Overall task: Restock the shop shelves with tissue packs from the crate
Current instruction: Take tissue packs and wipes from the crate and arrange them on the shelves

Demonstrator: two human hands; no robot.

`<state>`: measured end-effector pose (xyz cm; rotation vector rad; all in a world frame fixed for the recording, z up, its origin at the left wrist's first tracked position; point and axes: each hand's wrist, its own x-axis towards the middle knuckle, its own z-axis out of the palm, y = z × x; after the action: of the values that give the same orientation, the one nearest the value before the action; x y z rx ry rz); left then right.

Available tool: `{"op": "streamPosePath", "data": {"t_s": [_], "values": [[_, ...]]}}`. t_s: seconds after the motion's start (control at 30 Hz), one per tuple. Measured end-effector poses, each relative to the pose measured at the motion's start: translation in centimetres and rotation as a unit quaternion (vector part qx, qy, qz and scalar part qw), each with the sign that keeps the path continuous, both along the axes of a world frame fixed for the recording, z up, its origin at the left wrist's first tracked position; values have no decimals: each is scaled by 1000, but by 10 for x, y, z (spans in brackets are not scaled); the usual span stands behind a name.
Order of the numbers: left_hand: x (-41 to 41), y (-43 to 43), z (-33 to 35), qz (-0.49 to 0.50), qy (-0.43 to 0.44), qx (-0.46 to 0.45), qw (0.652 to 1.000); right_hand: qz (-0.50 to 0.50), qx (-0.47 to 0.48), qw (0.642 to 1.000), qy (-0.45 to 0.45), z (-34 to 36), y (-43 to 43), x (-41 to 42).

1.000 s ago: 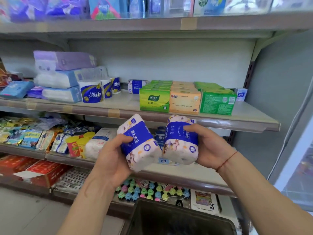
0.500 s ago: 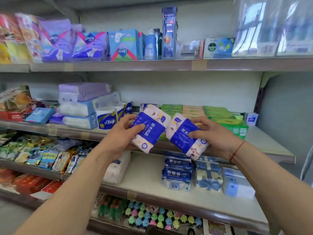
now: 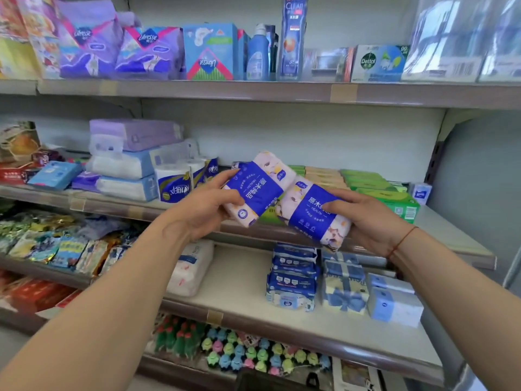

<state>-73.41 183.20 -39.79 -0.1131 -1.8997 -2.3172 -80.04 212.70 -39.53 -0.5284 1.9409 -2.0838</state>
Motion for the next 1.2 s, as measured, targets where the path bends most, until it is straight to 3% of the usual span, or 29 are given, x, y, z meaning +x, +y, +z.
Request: {"op": "streamPosePath", "data": {"t_s": [0.27, 0.63, 0.73, 0.9, 1.1, 1.2], "values": [[-48, -64, 28, 83, 32, -68, 994, -34, 8, 998, 46, 20, -24, -38], [-118, -124, 11, 158, 59, -155, 973, -72, 29, 992, 97, 23, -60, -67], [-148, -127, 8, 258, 81, -228, 936, -85, 29, 990, 112, 23, -61, -67], [-211, -129, -8, 330, 86, -432, 835, -89, 9, 986, 138, 24, -75, -70], [-284, -123, -24, 275, 33, -418, 865, -96, 8, 980, 174, 38, -112, -99], [-312, -128, -31, 257, 1, -438, 862, -115, -7, 977, 178, 39, -121, -119]]}}
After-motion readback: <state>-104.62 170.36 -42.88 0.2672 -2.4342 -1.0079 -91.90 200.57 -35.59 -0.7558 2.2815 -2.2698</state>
